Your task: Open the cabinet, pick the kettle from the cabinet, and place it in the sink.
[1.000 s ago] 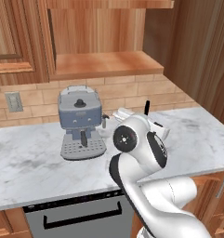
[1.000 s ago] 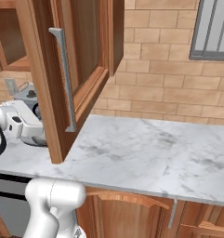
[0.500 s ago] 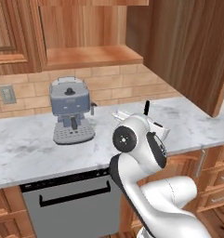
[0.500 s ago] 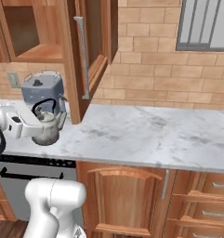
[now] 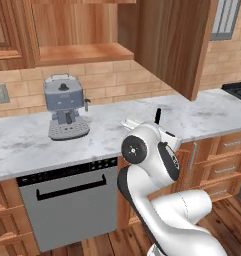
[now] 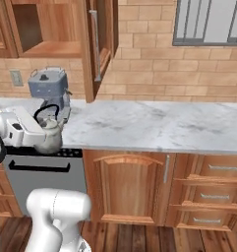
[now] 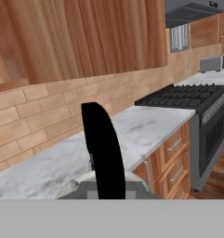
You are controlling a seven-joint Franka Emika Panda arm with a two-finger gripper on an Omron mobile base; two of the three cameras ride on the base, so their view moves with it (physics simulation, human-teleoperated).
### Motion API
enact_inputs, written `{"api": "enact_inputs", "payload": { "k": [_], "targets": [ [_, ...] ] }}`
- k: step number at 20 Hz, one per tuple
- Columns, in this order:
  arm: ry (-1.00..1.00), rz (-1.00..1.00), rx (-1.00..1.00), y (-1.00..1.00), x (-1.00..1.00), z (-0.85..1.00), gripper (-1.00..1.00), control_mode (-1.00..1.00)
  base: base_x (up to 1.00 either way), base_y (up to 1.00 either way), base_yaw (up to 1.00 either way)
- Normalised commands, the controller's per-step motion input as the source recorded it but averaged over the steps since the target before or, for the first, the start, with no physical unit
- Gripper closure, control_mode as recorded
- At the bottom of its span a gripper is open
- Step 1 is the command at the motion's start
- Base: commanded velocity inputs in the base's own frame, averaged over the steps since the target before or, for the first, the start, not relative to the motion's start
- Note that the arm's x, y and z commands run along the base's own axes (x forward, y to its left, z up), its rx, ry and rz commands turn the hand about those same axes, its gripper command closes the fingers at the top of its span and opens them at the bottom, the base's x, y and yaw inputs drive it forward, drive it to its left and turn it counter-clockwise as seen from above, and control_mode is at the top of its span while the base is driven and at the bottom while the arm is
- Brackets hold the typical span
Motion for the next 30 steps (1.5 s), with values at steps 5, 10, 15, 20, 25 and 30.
{"api": "enact_inputs", "payload": {
  "k": [5, 10, 15, 20, 25, 30],
  "targets": [
    [0.00, 0.00, 0.00, 0.00, 0.00, 0.00, 1.00, 1.00, -0.52, 0.05, -0.14],
    [0.00, 0.00, 0.00, 0.00, 0.00, 0.00, 1.00, 1.00, -0.39, 0.00, -0.20],
    [0.00, 0.00, 0.00, 0.00, 0.00, 0.00, 1.00, 1.00, -0.25, 0.07, -0.11],
    [0.00, 0.00, 0.00, 0.00, 0.00, 0.00, 1.00, 1.00, -0.19, 0.07, 0.00],
    [0.00, 0.00, 0.00, 0.00, 0.00, 0.00, 1.00, 1.00, -0.15, 0.05, -0.19],
    [0.00, 0.00, 0.00, 0.00, 0.00, 0.00, 1.00, 1.00, -0.14, 0.09, -0.37]
  ]
}}
